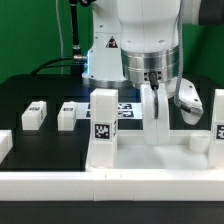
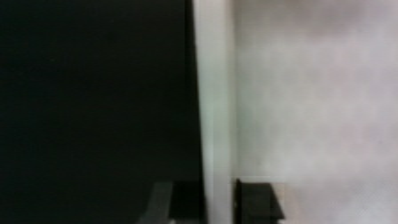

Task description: Assemble desk

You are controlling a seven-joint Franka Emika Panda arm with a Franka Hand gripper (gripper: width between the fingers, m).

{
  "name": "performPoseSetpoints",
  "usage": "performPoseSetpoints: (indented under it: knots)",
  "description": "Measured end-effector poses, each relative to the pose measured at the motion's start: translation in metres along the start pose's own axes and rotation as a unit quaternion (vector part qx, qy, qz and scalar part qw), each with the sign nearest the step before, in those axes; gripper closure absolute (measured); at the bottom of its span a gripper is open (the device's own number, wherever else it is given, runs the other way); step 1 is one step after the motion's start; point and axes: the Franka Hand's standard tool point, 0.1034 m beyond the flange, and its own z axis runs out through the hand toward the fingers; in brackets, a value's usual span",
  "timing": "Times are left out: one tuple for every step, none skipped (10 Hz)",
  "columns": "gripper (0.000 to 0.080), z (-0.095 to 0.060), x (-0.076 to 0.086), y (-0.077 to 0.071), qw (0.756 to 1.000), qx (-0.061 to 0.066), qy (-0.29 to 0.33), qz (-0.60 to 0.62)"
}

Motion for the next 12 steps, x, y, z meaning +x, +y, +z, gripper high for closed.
performPoseSetpoints:
  knots:
    - [0.0724, 0.000, 0.000, 0.000, 1.000, 0.000, 0.000, -0.002]
    - [0.0724, 0.000, 0.000, 0.000, 1.000, 0.000, 0.000, -0.003]
    - [0.0724, 0.000, 0.000, 0.000, 1.000, 0.000, 0.000, -0.003]
    - [0.0724, 0.000, 0.000, 0.000, 1.000, 0.000, 0.000, -0.003]
    - [0.0724, 0.000, 0.000, 0.000, 1.000, 0.000, 0.000, -0.003]
    - [0.0724, 0.000, 0.000, 0.000, 1.000, 0.000, 0.000, -0.003]
    - [0.0724, 0.000, 0.000, 0.000, 1.000, 0.000, 0.000, -0.004]
    - [0.0724, -0.001, 0.001, 0.000, 1.000, 0.002, 0.001, -0.027]
    - [0.0724, -0.003, 0.006, 0.007, 0.996, 0.007, 0.003, -0.084]
    - [0.0724, -0.005, 0.016, 0.013, 0.992, 0.006, 0.003, -0.126]
    - [0.0724, -0.007, 0.025, 0.018, 0.986, 0.004, 0.005, -0.164]
    - [0.0724, -0.009, 0.033, 0.022, 0.978, 0.001, 0.009, -0.208]
